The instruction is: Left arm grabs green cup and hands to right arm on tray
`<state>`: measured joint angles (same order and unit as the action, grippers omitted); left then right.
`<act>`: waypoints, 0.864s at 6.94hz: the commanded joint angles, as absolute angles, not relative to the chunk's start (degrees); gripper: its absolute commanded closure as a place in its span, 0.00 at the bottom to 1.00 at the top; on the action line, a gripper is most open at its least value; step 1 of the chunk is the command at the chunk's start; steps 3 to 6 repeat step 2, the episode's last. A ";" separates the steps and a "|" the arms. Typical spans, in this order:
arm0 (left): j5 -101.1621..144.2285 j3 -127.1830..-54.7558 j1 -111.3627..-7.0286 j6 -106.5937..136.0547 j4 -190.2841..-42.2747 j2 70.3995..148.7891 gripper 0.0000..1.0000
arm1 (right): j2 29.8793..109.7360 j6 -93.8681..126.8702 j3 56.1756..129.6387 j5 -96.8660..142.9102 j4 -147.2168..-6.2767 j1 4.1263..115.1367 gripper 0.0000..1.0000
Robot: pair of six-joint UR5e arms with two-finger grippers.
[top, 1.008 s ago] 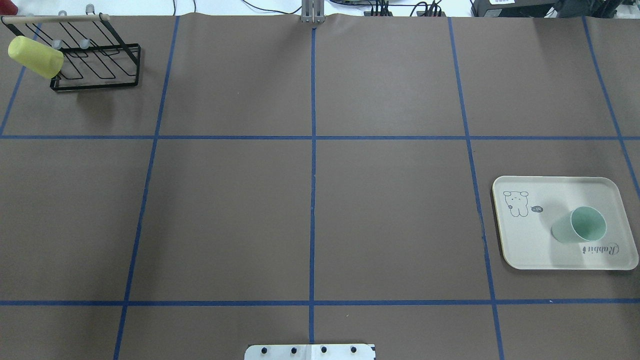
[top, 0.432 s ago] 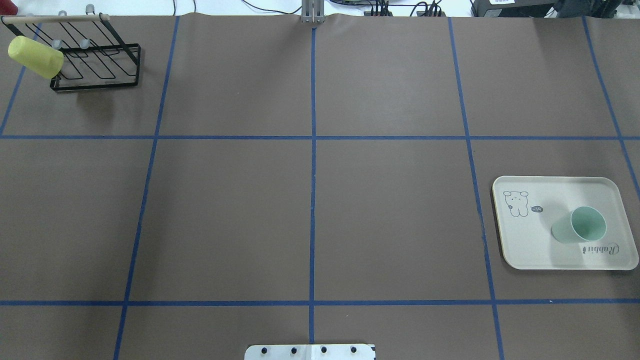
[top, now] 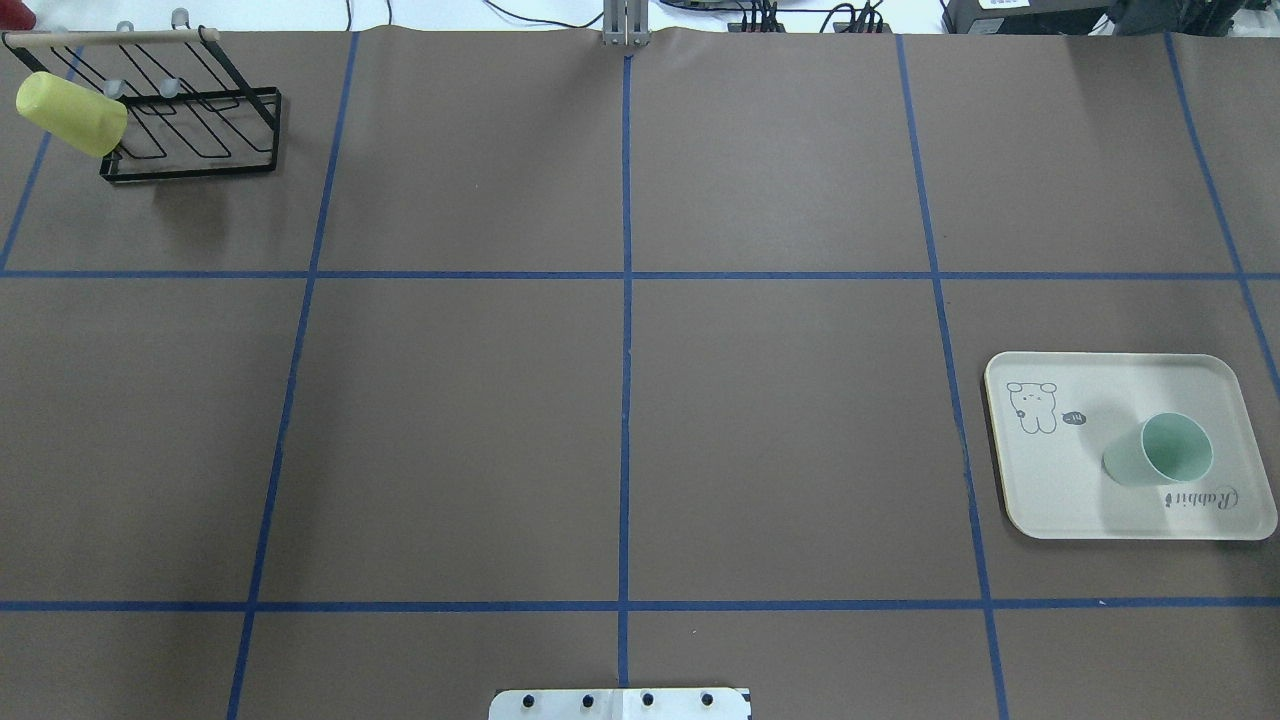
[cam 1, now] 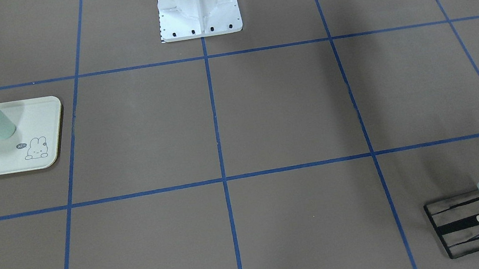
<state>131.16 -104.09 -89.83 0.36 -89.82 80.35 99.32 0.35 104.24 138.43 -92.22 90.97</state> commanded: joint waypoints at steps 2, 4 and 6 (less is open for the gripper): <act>131.13 -104.06 -89.82 0.35 -89.82 80.42 0.00 | 99.32 0.35 104.33 138.52 -92.20 90.97 0.01; 131.13 -104.06 -89.82 0.35 -89.82 80.42 0.00 | 99.32 0.35 104.33 138.52 -92.20 90.97 0.01; 131.13 -104.06 -89.82 0.35 -89.82 80.42 0.00 | 99.32 0.35 104.33 138.52 -92.20 90.97 0.01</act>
